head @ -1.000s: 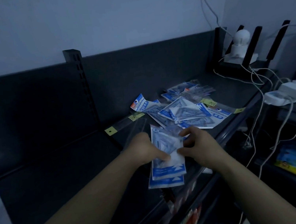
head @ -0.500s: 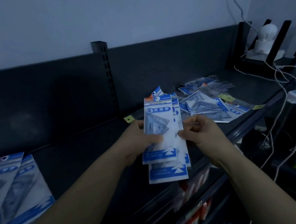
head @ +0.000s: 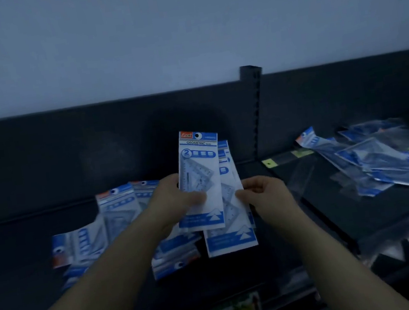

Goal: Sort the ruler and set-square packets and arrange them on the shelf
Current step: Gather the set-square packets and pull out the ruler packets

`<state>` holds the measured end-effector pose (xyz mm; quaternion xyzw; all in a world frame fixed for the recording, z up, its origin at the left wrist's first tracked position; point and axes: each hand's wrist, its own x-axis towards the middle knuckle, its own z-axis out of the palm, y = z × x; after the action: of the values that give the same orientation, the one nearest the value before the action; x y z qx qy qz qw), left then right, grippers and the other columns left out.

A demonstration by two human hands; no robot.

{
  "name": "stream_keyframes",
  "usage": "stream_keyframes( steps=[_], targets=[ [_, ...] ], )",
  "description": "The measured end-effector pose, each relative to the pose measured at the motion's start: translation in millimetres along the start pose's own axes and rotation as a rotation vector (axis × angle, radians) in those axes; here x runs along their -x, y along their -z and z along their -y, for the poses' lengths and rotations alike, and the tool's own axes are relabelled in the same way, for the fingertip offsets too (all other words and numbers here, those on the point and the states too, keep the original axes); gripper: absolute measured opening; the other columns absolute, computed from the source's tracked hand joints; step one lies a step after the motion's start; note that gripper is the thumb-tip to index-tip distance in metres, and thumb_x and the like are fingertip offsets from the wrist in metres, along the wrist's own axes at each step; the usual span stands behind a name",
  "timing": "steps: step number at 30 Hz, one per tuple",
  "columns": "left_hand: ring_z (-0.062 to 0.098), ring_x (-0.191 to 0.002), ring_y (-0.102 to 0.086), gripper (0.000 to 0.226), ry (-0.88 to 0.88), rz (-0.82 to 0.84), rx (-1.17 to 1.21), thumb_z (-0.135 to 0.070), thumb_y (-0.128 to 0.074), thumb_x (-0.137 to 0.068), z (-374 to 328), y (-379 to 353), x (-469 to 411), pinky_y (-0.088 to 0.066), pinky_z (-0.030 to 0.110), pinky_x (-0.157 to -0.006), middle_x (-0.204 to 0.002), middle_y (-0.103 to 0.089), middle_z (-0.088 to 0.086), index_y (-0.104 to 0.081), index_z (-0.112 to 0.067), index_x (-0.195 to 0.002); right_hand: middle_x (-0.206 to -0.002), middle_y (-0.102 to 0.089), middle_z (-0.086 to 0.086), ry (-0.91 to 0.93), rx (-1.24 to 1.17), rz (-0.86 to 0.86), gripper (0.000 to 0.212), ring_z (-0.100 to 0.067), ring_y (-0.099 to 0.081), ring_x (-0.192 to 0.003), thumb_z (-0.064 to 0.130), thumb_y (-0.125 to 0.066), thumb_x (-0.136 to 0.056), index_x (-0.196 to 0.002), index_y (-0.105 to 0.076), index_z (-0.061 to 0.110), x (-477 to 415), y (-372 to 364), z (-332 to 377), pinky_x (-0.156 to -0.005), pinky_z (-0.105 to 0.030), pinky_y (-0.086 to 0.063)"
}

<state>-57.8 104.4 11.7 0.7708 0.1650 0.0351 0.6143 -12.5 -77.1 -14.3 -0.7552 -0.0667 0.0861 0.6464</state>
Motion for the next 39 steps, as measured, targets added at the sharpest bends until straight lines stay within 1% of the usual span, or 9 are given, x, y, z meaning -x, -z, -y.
stream_keyframes(
  steps=[2,7,10,13,15,20,28,36,39],
  targets=[
    [0.016,-0.082,-0.064,0.03,0.002,-0.063,-0.028,-0.005,-0.073,-0.081,7,26,4,-0.051,0.028,-0.06,-0.095,-0.066,0.001,-0.06,-0.014,-0.106,-0.085,-0.071,-0.004,0.03,0.053,0.003,0.008,-0.014,-0.068,-0.073,0.009,-0.063,-0.088,-0.083,-0.064,0.014,-4,-26,1,-0.059,-0.029,-0.054],
    [0.026,-0.092,-0.063,0.027,0.007,-0.263,-0.278,-0.005,-0.069,-0.078,32,79,13,-0.053,0.037,-0.079,-0.103,-0.066,0.009,-0.062,-0.013,-0.103,-0.083,-0.066,-0.003,0.102,0.283,0.012,0.008,-0.013,-0.061,-0.072,0.014,-0.059,-0.09,-0.083,-0.063,0.015,-7,-71,-4,-0.056,-0.024,-0.048],
    [0.025,-0.094,-0.059,0.036,0.043,-0.278,-0.404,-0.01,-0.068,-0.079,45,99,17,-0.047,0.034,-0.077,-0.108,-0.063,0.009,-0.058,-0.01,-0.114,-0.088,-0.064,-0.003,0.122,0.363,0.014,0.007,-0.011,-0.057,-0.073,0.015,-0.054,-0.092,-0.093,-0.062,0.014,-8,-82,-10,-0.053,-0.02,-0.042],
    [0.021,-0.096,-0.052,0.052,0.038,-0.27,-0.549,-0.017,-0.07,-0.081,54,105,18,-0.041,0.029,-0.076,-0.119,-0.056,0.011,-0.046,-0.008,-0.127,-0.106,-0.062,-0.003,0.146,0.456,0.038,0.023,-0.01,-0.055,-0.087,0.01,-0.054,-0.091,-0.113,-0.059,0.012,-7,-87,-15,-0.071,-0.02,-0.044],
    [0.027,-0.112,-0.049,0.069,0.01,-0.292,-0.651,-0.021,-0.071,-0.082,57,104,18,-0.042,0.032,-0.086,-0.133,-0.049,0.015,-0.035,-0.007,-0.139,-0.12,-0.06,-0.004,0.168,0.533,0.055,0.035,-0.01,-0.053,-0.098,0.01,-0.055,-0.091,-0.126,-0.055,0.011,-5,-88,-17,-0.083,-0.021,-0.042],
    [0.033,-0.124,-0.042,0.06,-0.176,-0.354,-0.786,-0.033,-0.063,-0.086,52,88,19,-0.04,0.041,-0.101,-0.137,-0.045,0.013,-0.04,-0.012,-0.138,-0.139,-0.049,-0.003,0.257,0.681,0.066,0.044,-0.016,-0.049,-0.122,0.022,-0.055,-0.094,-0.137,-0.047,0.013,7,-78,-14,-0.094,-0.022,-0.039],
    [0.022,-0.122,-0.047,0.05,-0.41,-0.177,-0.718,-0.039,-0.056,-0.092,15,2,3,-0.041,0.034,-0.1,-0.133,-0.053,0.005,-0.047,-0.015,-0.135,-0.138,-0.05,-0.006,0.334,0.838,-0.083,0.047,-0.018,-0.048,-0.124,0.026,-0.056,-0.093,-0.136,-0.047,0.01,7,-5,-8,-0.095,-0.019,-0.034],
    [0.02,-0.122,-0.049,0.051,-0.434,0.085,-0.74,-0.042,-0.056,-0.092,-24,-111,-45,-0.043,0.037,-0.102,-0.135,-0.051,0.002,-0.047,-0.017,-0.135,-0.137,-0.052,-0.009,0.18,0.94,-0.202,0.046,-0.024,-0.05,-0.123,0.025,-0.057,-0.092,-0.135,-0.05,0.009,-19,117,-18,-0.097,-0.028,-0.039],
    [0.024,-0.123,-0.048,0.053,-0.391,0.191,-0.833,-0.048,-0.057,-0.089,-34,-154,-73,-0.042,0.039,-0.101,-0.136,-0.052,0.001,-0.049,-0.023,-0.134,-0.128,-0.058,-0.013,0.125,0.965,-0.218,0.038,-0.027,-0.054,-0.118,0.021,-0.059,-0.09,-0.124,-0.057,0.004,-32,159,-27,-0.093,-0.03,-0.041]
  ],
)
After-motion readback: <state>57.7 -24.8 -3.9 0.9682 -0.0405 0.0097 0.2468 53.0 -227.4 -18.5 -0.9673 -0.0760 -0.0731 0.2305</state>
